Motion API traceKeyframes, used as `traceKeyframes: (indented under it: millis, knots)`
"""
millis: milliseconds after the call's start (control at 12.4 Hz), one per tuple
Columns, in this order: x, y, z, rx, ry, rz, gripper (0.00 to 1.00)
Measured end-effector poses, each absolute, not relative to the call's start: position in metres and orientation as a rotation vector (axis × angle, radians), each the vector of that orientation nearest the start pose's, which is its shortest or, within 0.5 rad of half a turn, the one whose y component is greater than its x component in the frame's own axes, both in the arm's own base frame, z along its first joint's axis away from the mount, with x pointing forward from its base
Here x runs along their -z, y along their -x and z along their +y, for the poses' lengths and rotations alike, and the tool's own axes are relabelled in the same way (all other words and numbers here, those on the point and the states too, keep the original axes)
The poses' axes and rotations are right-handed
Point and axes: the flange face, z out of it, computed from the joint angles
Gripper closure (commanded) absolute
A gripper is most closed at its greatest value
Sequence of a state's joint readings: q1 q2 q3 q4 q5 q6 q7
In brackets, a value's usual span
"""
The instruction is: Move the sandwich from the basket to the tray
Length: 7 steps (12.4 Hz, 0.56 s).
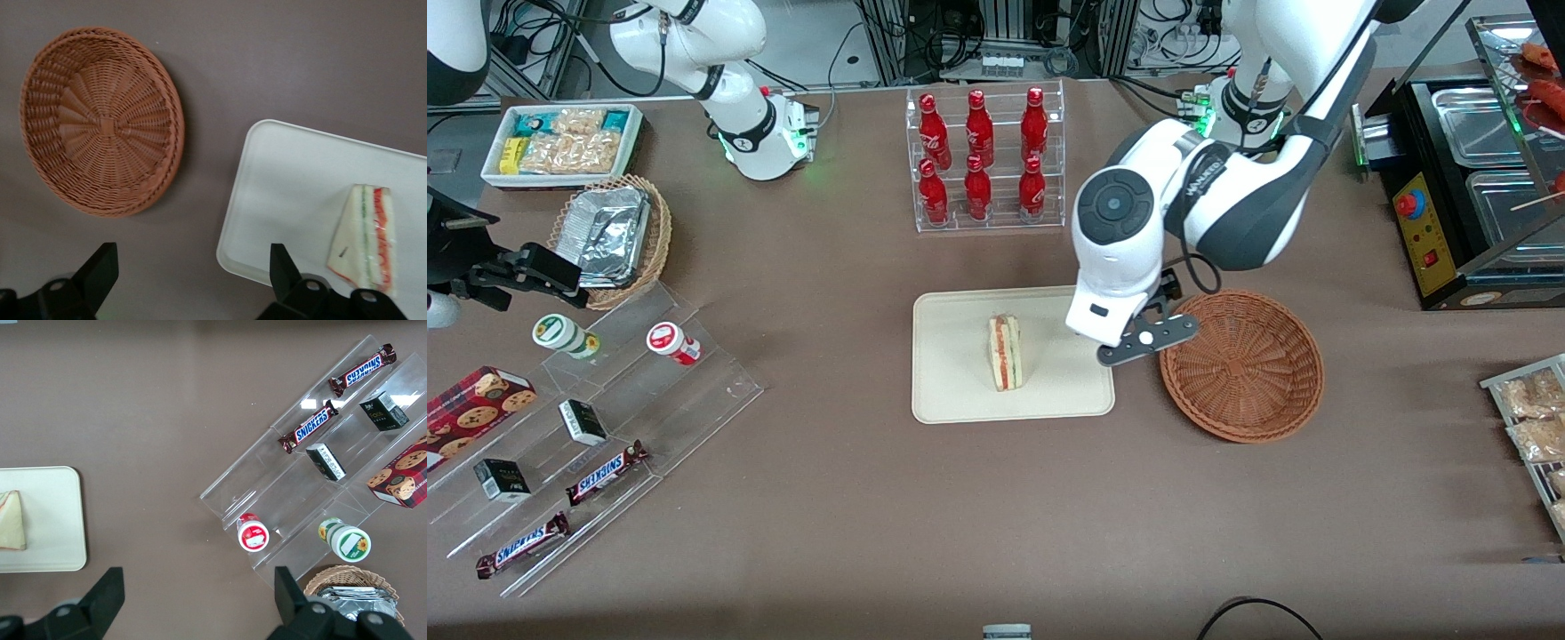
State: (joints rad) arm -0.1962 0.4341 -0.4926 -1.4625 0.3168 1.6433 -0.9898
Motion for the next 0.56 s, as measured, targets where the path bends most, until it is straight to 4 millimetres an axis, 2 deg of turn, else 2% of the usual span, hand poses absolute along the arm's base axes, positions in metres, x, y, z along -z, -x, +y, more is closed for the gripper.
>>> traceKeyframes:
  millis: [402, 562]
  knots:
    - [-0.465, -0.562, -0.279, -0.128, 2.907, -0.317, 0.0]
    - [-0.483, -0.559, -0.242, -0.198, 2.952, -0.227, 0.0]
